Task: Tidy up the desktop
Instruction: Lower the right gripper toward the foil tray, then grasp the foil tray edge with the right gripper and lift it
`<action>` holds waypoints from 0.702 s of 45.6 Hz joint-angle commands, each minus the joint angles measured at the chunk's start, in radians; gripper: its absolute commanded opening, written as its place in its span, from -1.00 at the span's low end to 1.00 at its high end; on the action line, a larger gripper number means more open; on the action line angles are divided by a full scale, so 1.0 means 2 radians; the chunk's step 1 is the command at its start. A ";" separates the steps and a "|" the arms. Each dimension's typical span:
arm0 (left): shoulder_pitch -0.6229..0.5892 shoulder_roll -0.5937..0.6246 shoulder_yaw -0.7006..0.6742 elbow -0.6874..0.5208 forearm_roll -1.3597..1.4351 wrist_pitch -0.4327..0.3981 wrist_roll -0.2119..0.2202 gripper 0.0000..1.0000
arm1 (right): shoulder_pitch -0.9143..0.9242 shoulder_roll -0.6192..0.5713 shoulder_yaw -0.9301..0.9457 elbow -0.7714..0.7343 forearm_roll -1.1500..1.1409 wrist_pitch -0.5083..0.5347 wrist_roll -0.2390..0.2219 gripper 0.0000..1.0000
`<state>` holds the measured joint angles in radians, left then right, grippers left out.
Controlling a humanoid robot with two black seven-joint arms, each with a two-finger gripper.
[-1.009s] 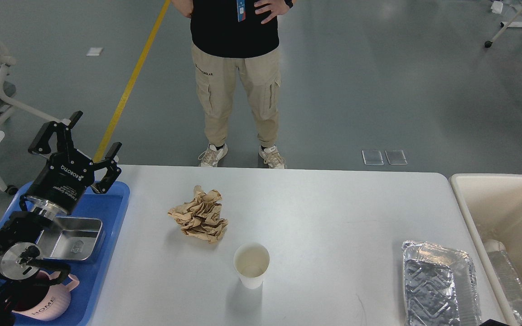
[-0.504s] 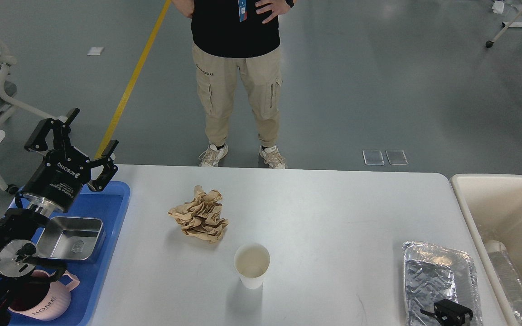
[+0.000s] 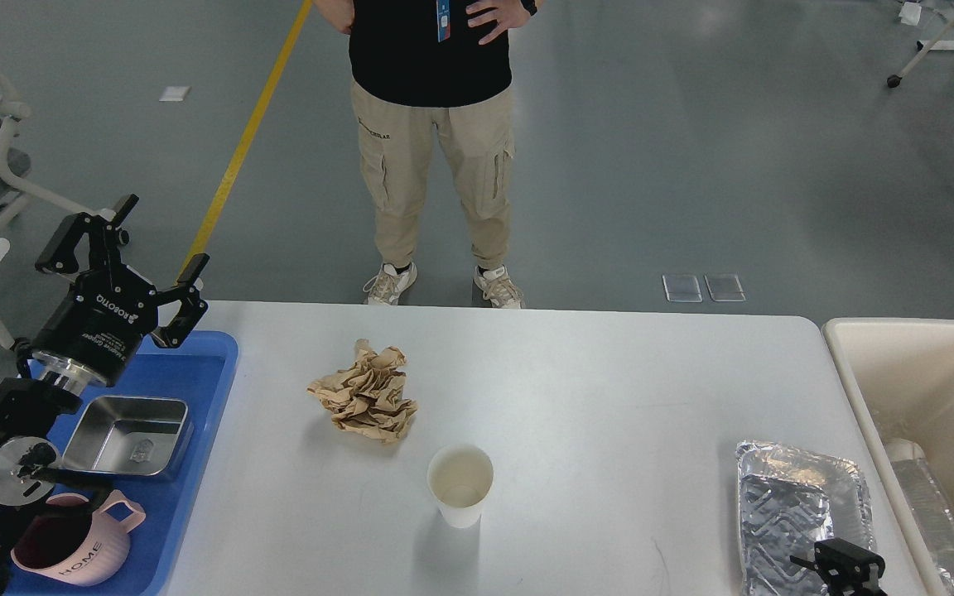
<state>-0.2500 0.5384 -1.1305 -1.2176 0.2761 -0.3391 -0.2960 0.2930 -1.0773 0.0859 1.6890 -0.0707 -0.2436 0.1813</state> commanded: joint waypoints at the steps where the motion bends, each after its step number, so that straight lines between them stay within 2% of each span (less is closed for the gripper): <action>1: -0.001 0.005 0.000 0.000 0.000 -0.001 0.000 0.94 | -0.001 0.002 -0.002 0.000 0.032 0.001 -0.002 0.98; 16: 0.000 0.007 0.000 0.000 0.000 -0.001 0.000 0.94 | 0.000 0.005 -0.008 -0.005 0.108 -0.007 -0.007 0.93; 21: 0.000 0.007 0.000 0.000 0.000 -0.001 0.000 0.94 | -0.001 0.007 -0.008 -0.007 0.108 -0.030 -0.006 0.70; 23: 0.000 0.007 0.000 -0.001 0.000 -0.002 0.000 0.94 | -0.001 0.007 -0.010 -0.007 0.108 -0.032 -0.006 0.54; 29: 0.000 0.009 0.000 -0.001 0.001 -0.002 0.000 0.94 | -0.001 0.016 -0.012 -0.007 0.108 -0.032 -0.006 -0.28; 32: 0.001 0.010 0.000 -0.001 0.003 -0.002 0.000 0.94 | -0.001 0.018 -0.012 -0.008 0.108 -0.028 -0.006 -0.42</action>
<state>-0.2496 0.5546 -1.1311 -1.2188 0.2766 -0.3437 -0.2960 0.2916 -1.0515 0.0626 1.6751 0.1458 -0.3076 0.1685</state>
